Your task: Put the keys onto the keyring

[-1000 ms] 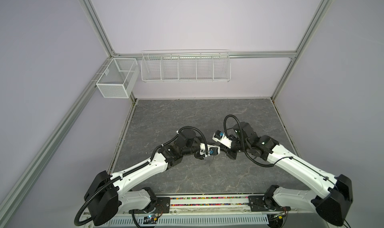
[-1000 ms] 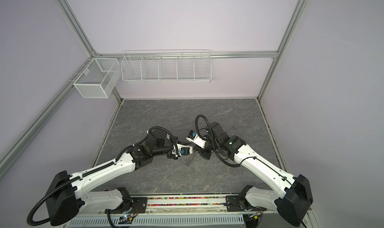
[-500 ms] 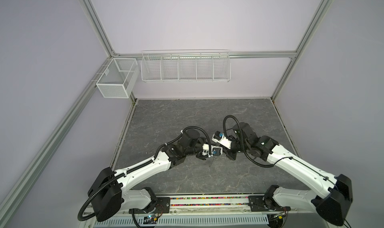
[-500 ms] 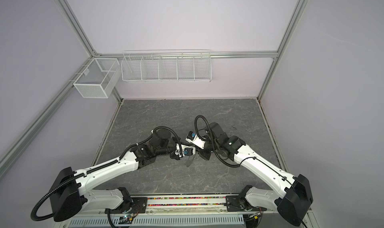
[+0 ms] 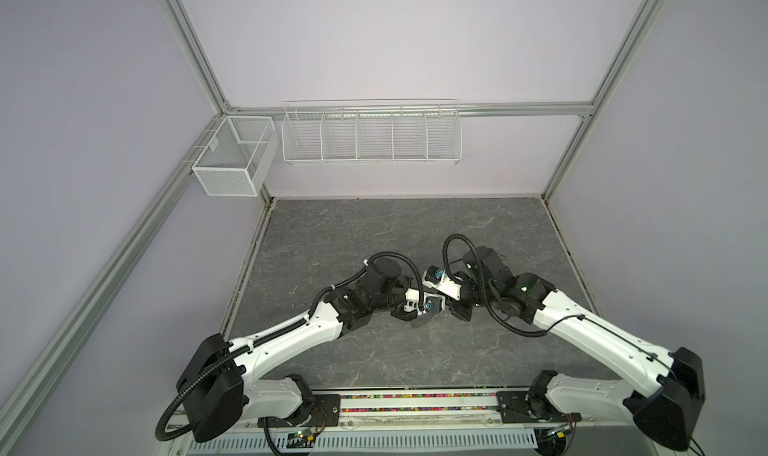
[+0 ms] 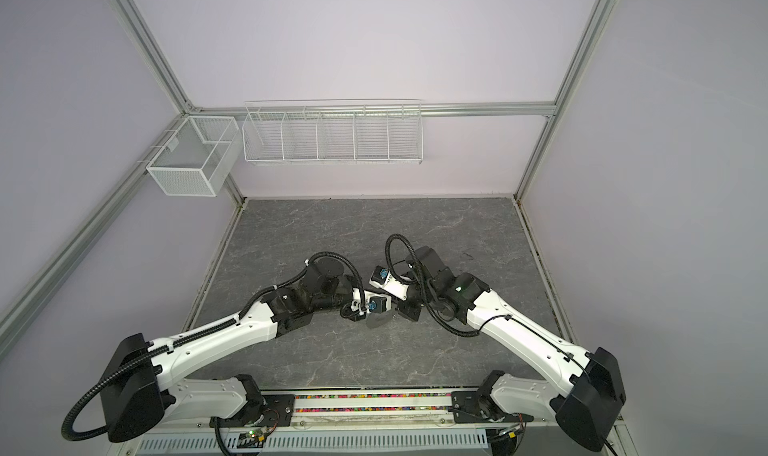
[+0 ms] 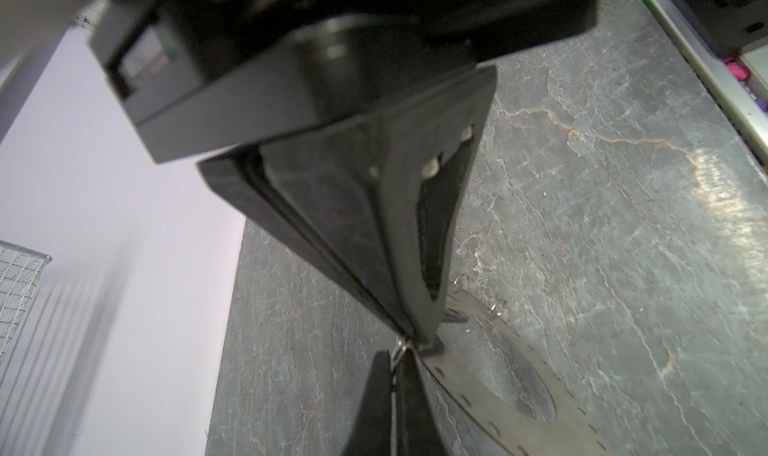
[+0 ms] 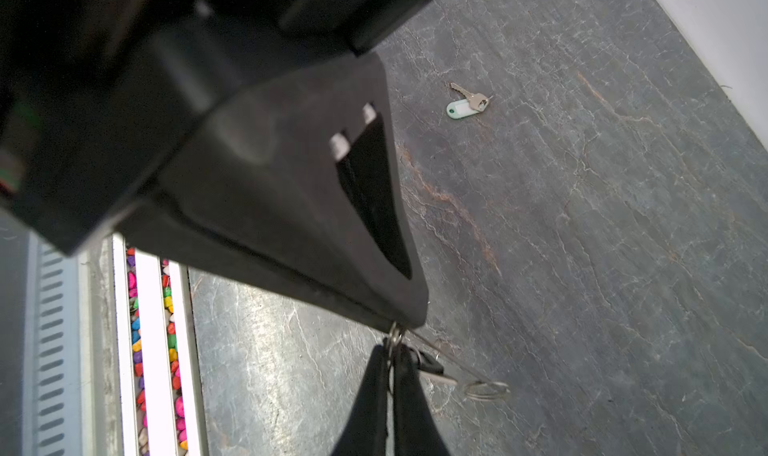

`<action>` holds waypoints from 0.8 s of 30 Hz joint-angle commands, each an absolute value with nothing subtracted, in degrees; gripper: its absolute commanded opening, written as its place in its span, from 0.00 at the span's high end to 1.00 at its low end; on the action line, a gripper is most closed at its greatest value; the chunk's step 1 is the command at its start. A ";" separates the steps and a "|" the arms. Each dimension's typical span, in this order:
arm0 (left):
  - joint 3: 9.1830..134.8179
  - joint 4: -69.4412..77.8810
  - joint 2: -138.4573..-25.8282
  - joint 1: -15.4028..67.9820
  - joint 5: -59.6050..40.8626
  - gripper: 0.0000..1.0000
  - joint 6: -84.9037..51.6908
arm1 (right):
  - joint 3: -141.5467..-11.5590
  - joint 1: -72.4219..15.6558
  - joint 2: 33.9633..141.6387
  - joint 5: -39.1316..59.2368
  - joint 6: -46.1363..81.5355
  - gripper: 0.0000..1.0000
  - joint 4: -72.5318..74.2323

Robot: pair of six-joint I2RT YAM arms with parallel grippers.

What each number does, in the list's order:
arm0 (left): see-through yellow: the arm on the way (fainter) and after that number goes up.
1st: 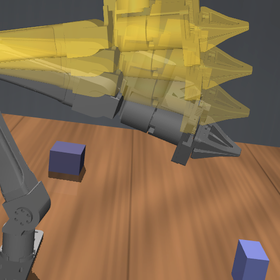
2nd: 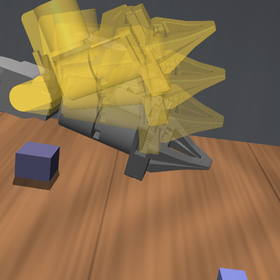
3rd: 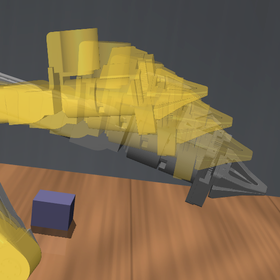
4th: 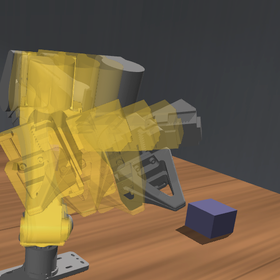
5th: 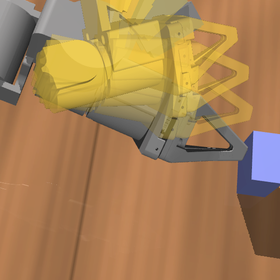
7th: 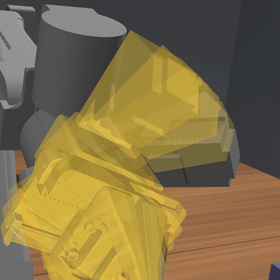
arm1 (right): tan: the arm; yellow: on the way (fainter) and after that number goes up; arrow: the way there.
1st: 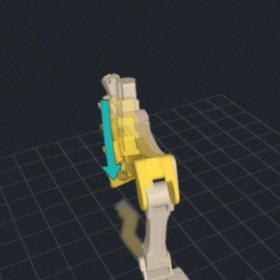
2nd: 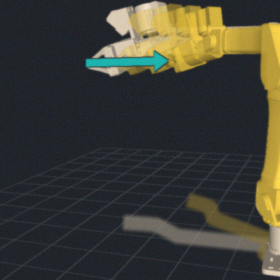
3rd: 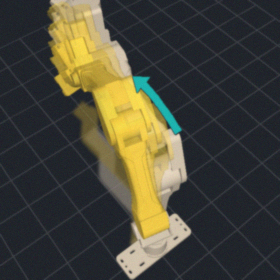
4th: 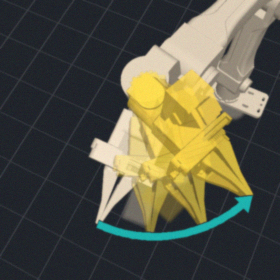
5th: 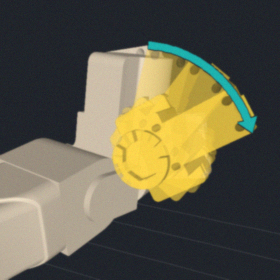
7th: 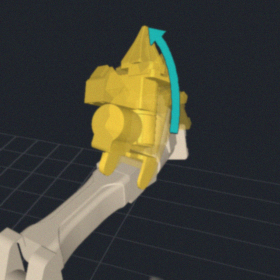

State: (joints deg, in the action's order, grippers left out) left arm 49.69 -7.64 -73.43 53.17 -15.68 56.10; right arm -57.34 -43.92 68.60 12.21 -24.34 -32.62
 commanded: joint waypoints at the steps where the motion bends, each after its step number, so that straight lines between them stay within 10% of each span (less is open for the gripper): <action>1: 51.07 -7.29 -73.57 53.35 -17.02 1.00 54.39 | -57.42 -44.37 67.67 11.22 -24.91 0.86 -29.86; 8: 48.82 -0.56 -71.58 52.37 -17.04 1.00 42.44 | -51.40 -42.63 61.82 5.44 -20.46 0.65 -22.68; 24: 42.97 14.01 -68.50 49.62 -23.46 1.00 26.92 | -46.12 -41.50 57.19 8.00 -17.12 0.67 -13.36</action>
State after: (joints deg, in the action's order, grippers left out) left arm 43.48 9.87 -70.02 49.76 -20.36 29.36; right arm -46.22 -41.71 57.32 6.35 -17.37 -16.29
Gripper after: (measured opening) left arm 0.049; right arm 0.333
